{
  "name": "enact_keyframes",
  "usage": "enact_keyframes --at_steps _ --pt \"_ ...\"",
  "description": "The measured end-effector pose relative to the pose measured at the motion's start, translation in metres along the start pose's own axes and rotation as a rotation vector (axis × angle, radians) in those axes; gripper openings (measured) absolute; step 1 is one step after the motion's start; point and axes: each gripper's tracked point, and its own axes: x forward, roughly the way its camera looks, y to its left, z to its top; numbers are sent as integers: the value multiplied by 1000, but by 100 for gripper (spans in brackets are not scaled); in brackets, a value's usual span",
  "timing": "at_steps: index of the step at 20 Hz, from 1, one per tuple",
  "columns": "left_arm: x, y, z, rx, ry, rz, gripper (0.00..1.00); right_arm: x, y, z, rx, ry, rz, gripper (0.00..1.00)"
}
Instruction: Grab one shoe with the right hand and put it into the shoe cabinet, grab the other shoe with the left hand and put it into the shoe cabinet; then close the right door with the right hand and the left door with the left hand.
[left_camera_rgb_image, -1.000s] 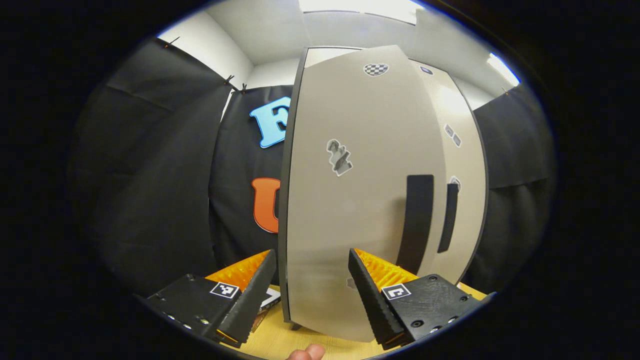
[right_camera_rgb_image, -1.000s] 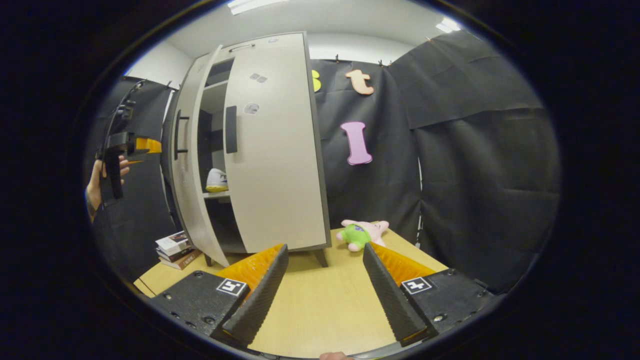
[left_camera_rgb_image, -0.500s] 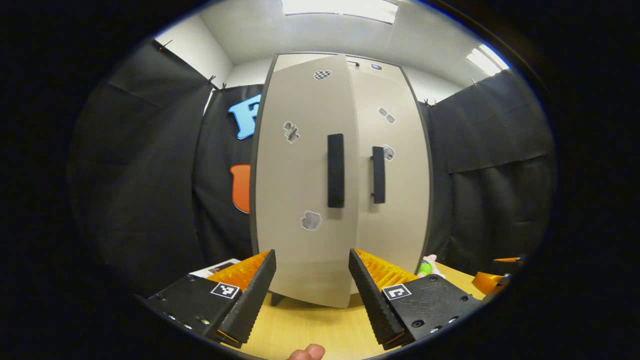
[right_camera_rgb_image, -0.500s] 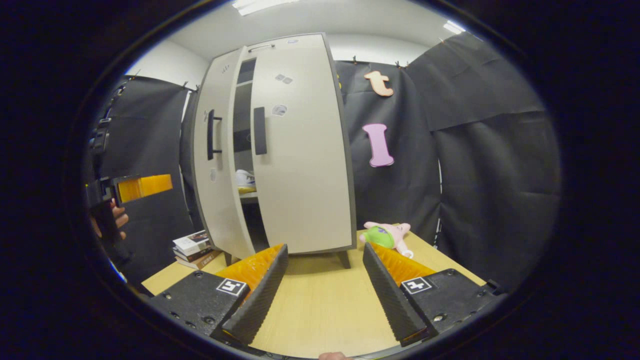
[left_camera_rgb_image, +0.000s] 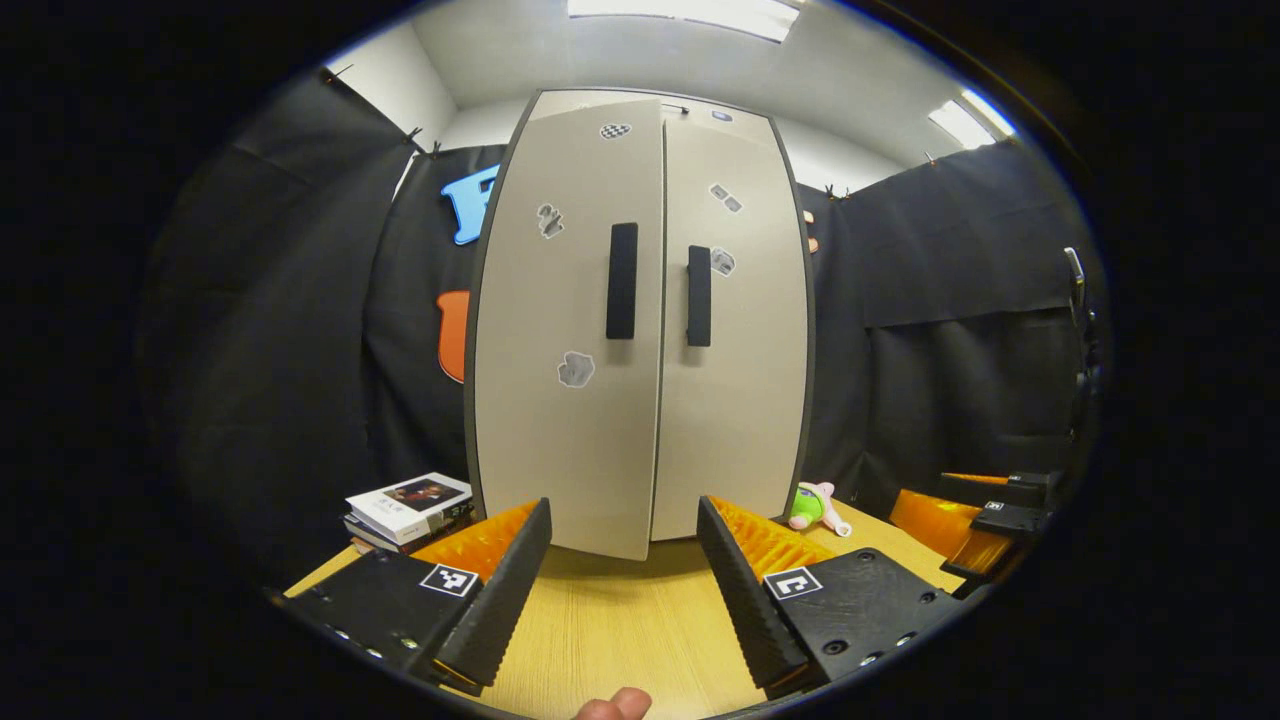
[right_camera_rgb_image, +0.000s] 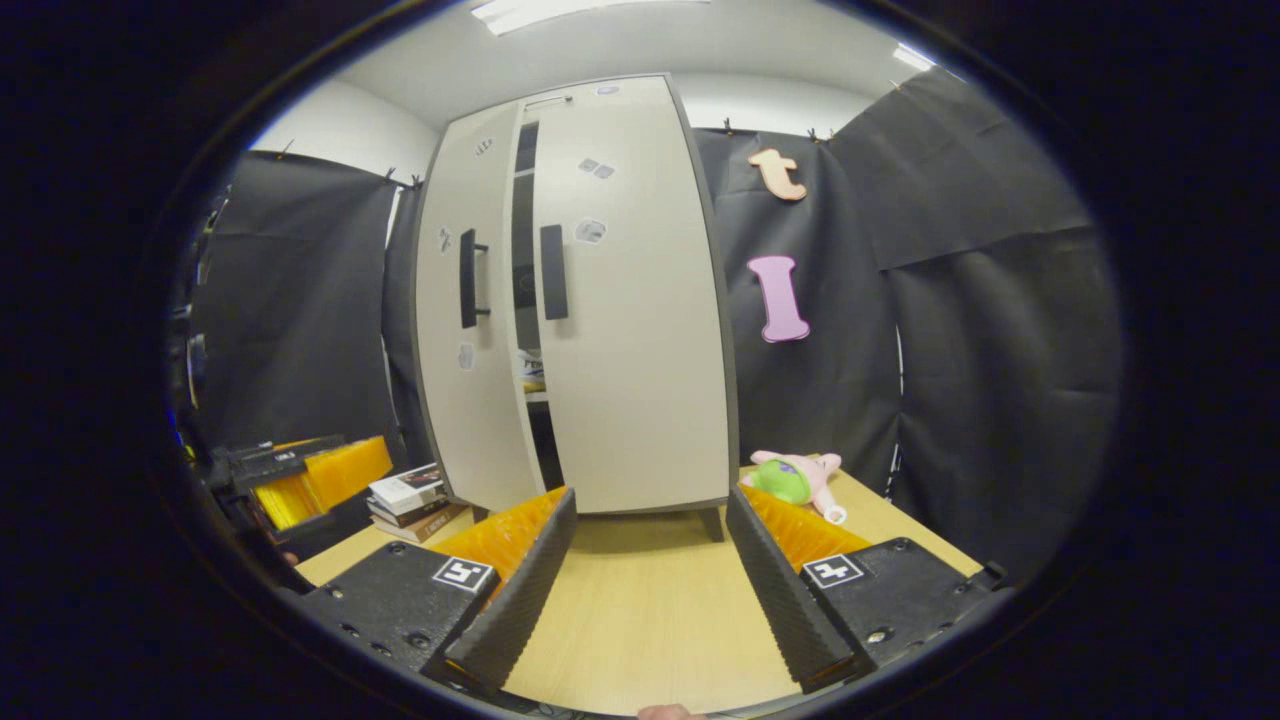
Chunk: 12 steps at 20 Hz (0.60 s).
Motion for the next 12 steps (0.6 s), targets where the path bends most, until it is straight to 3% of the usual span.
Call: enact_keyframes --at_steps 12 --pt "-2 13 -6 3 -2 40 88 -3 1 10 -28 -14 -4 98"
